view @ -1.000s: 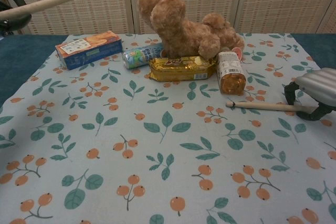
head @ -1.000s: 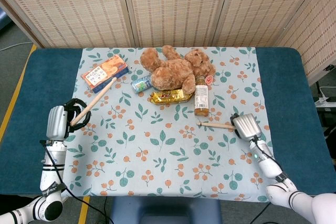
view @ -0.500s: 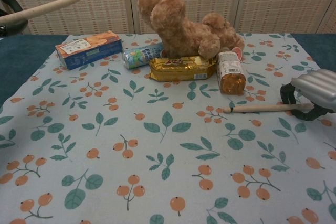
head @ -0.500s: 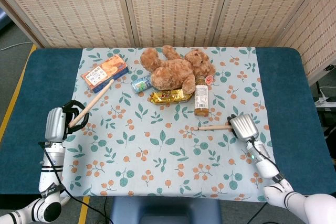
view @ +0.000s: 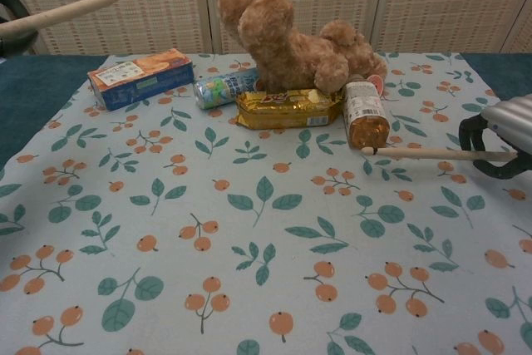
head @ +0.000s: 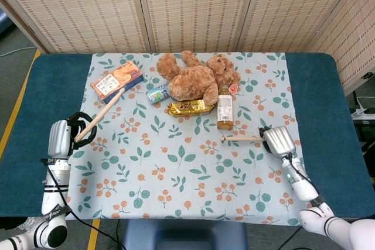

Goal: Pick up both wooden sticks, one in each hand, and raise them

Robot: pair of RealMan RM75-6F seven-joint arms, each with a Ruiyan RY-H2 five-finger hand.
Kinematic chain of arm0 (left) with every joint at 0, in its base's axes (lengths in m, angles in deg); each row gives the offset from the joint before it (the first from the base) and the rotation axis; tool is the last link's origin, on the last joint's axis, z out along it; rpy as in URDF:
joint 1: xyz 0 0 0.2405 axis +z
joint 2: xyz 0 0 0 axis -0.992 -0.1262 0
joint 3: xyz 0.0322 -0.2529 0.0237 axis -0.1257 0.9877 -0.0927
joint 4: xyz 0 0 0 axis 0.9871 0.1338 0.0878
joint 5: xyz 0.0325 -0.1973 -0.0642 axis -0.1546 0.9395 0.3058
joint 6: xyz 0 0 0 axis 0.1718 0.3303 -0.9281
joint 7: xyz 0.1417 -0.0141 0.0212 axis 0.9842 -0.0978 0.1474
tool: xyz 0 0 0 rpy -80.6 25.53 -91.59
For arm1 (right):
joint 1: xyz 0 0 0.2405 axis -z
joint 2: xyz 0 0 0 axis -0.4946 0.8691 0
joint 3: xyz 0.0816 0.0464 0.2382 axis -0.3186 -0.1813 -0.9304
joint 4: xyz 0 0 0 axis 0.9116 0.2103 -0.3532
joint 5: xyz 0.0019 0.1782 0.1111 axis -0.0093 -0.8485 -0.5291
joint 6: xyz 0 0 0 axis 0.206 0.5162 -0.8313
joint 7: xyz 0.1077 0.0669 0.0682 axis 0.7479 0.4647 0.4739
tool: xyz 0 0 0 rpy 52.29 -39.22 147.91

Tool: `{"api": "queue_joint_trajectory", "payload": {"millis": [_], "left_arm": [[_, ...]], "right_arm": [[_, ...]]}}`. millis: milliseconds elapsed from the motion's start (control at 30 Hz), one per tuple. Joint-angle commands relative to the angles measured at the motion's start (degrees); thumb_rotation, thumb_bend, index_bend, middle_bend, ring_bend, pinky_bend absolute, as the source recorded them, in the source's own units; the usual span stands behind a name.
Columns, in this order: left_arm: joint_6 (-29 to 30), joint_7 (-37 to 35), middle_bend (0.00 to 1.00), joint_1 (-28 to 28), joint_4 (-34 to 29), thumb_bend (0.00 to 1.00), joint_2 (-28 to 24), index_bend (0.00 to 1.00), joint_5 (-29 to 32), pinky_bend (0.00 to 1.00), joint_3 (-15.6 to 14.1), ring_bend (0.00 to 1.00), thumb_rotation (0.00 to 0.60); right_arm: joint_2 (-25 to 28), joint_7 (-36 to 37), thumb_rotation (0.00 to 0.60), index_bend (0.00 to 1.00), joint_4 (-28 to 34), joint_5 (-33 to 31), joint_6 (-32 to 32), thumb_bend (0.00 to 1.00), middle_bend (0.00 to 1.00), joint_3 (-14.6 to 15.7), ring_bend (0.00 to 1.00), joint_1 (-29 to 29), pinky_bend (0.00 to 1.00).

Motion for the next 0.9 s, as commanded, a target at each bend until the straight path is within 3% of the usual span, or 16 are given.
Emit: {"api": "queue_joint_trajectory", "payload": {"millis": [33, 133, 300, 600, 900], "left_arm": [[-0.20, -0.19, 0.92, -0.03, 0.32, 0.38, -0.14, 0.69, 0.46, 1.00, 0.32, 0.98, 0.600], [-0.70, -0.42, 0.92, -0.48, 0.60, 0.38, 0.01, 0.69, 1.00, 1.00, 0.91, 0.98, 0.600], [-1.14, -0.92, 0.92, -1.15, 0.31, 0.38, 0.93, 0.69, 1.16, 1.00, 1.25, 0.98, 0.600], [-2.32, -0.59, 0.92, -3.11, -1.22, 0.38, 2.39, 0.69, -0.24, 1.00, 1.08, 0.98, 0.600], [-1.84, -6.77, 0.92, -3.84, -10.77, 0.38, 1.31, 0.69, -3.56, 1.00, 2.23, 0.98, 0.600]], "right_arm": [[6.53, 1.50, 0.600, 0.78, 13.14, 1.48, -7.53, 1.00, 0.66, -2.10, 0.88, 1.50, 1.00], [16.31, -0.73, 0.600, 0.78, 31.55, 2.48, -11.24, 1.00, 0.66, -2.38, 0.88, 3.63, 1.00], [25.14, -0.67, 0.600, 0.80, 48.25, 5.17, -14.68, 1.00, 0.67, -3.07, 0.88, 5.19, 1.00], [29.36, -4.50, 0.600, 0.80, 58.96, 6.50, -16.69, 1.00, 0.67, -6.36, 0.88, 4.60, 1.00], [25.73, -8.06, 0.600, 0.80, 59.34, 2.47, -14.32, 1.00, 0.67, -9.83, 0.88, 1.34, 1.00]]}}
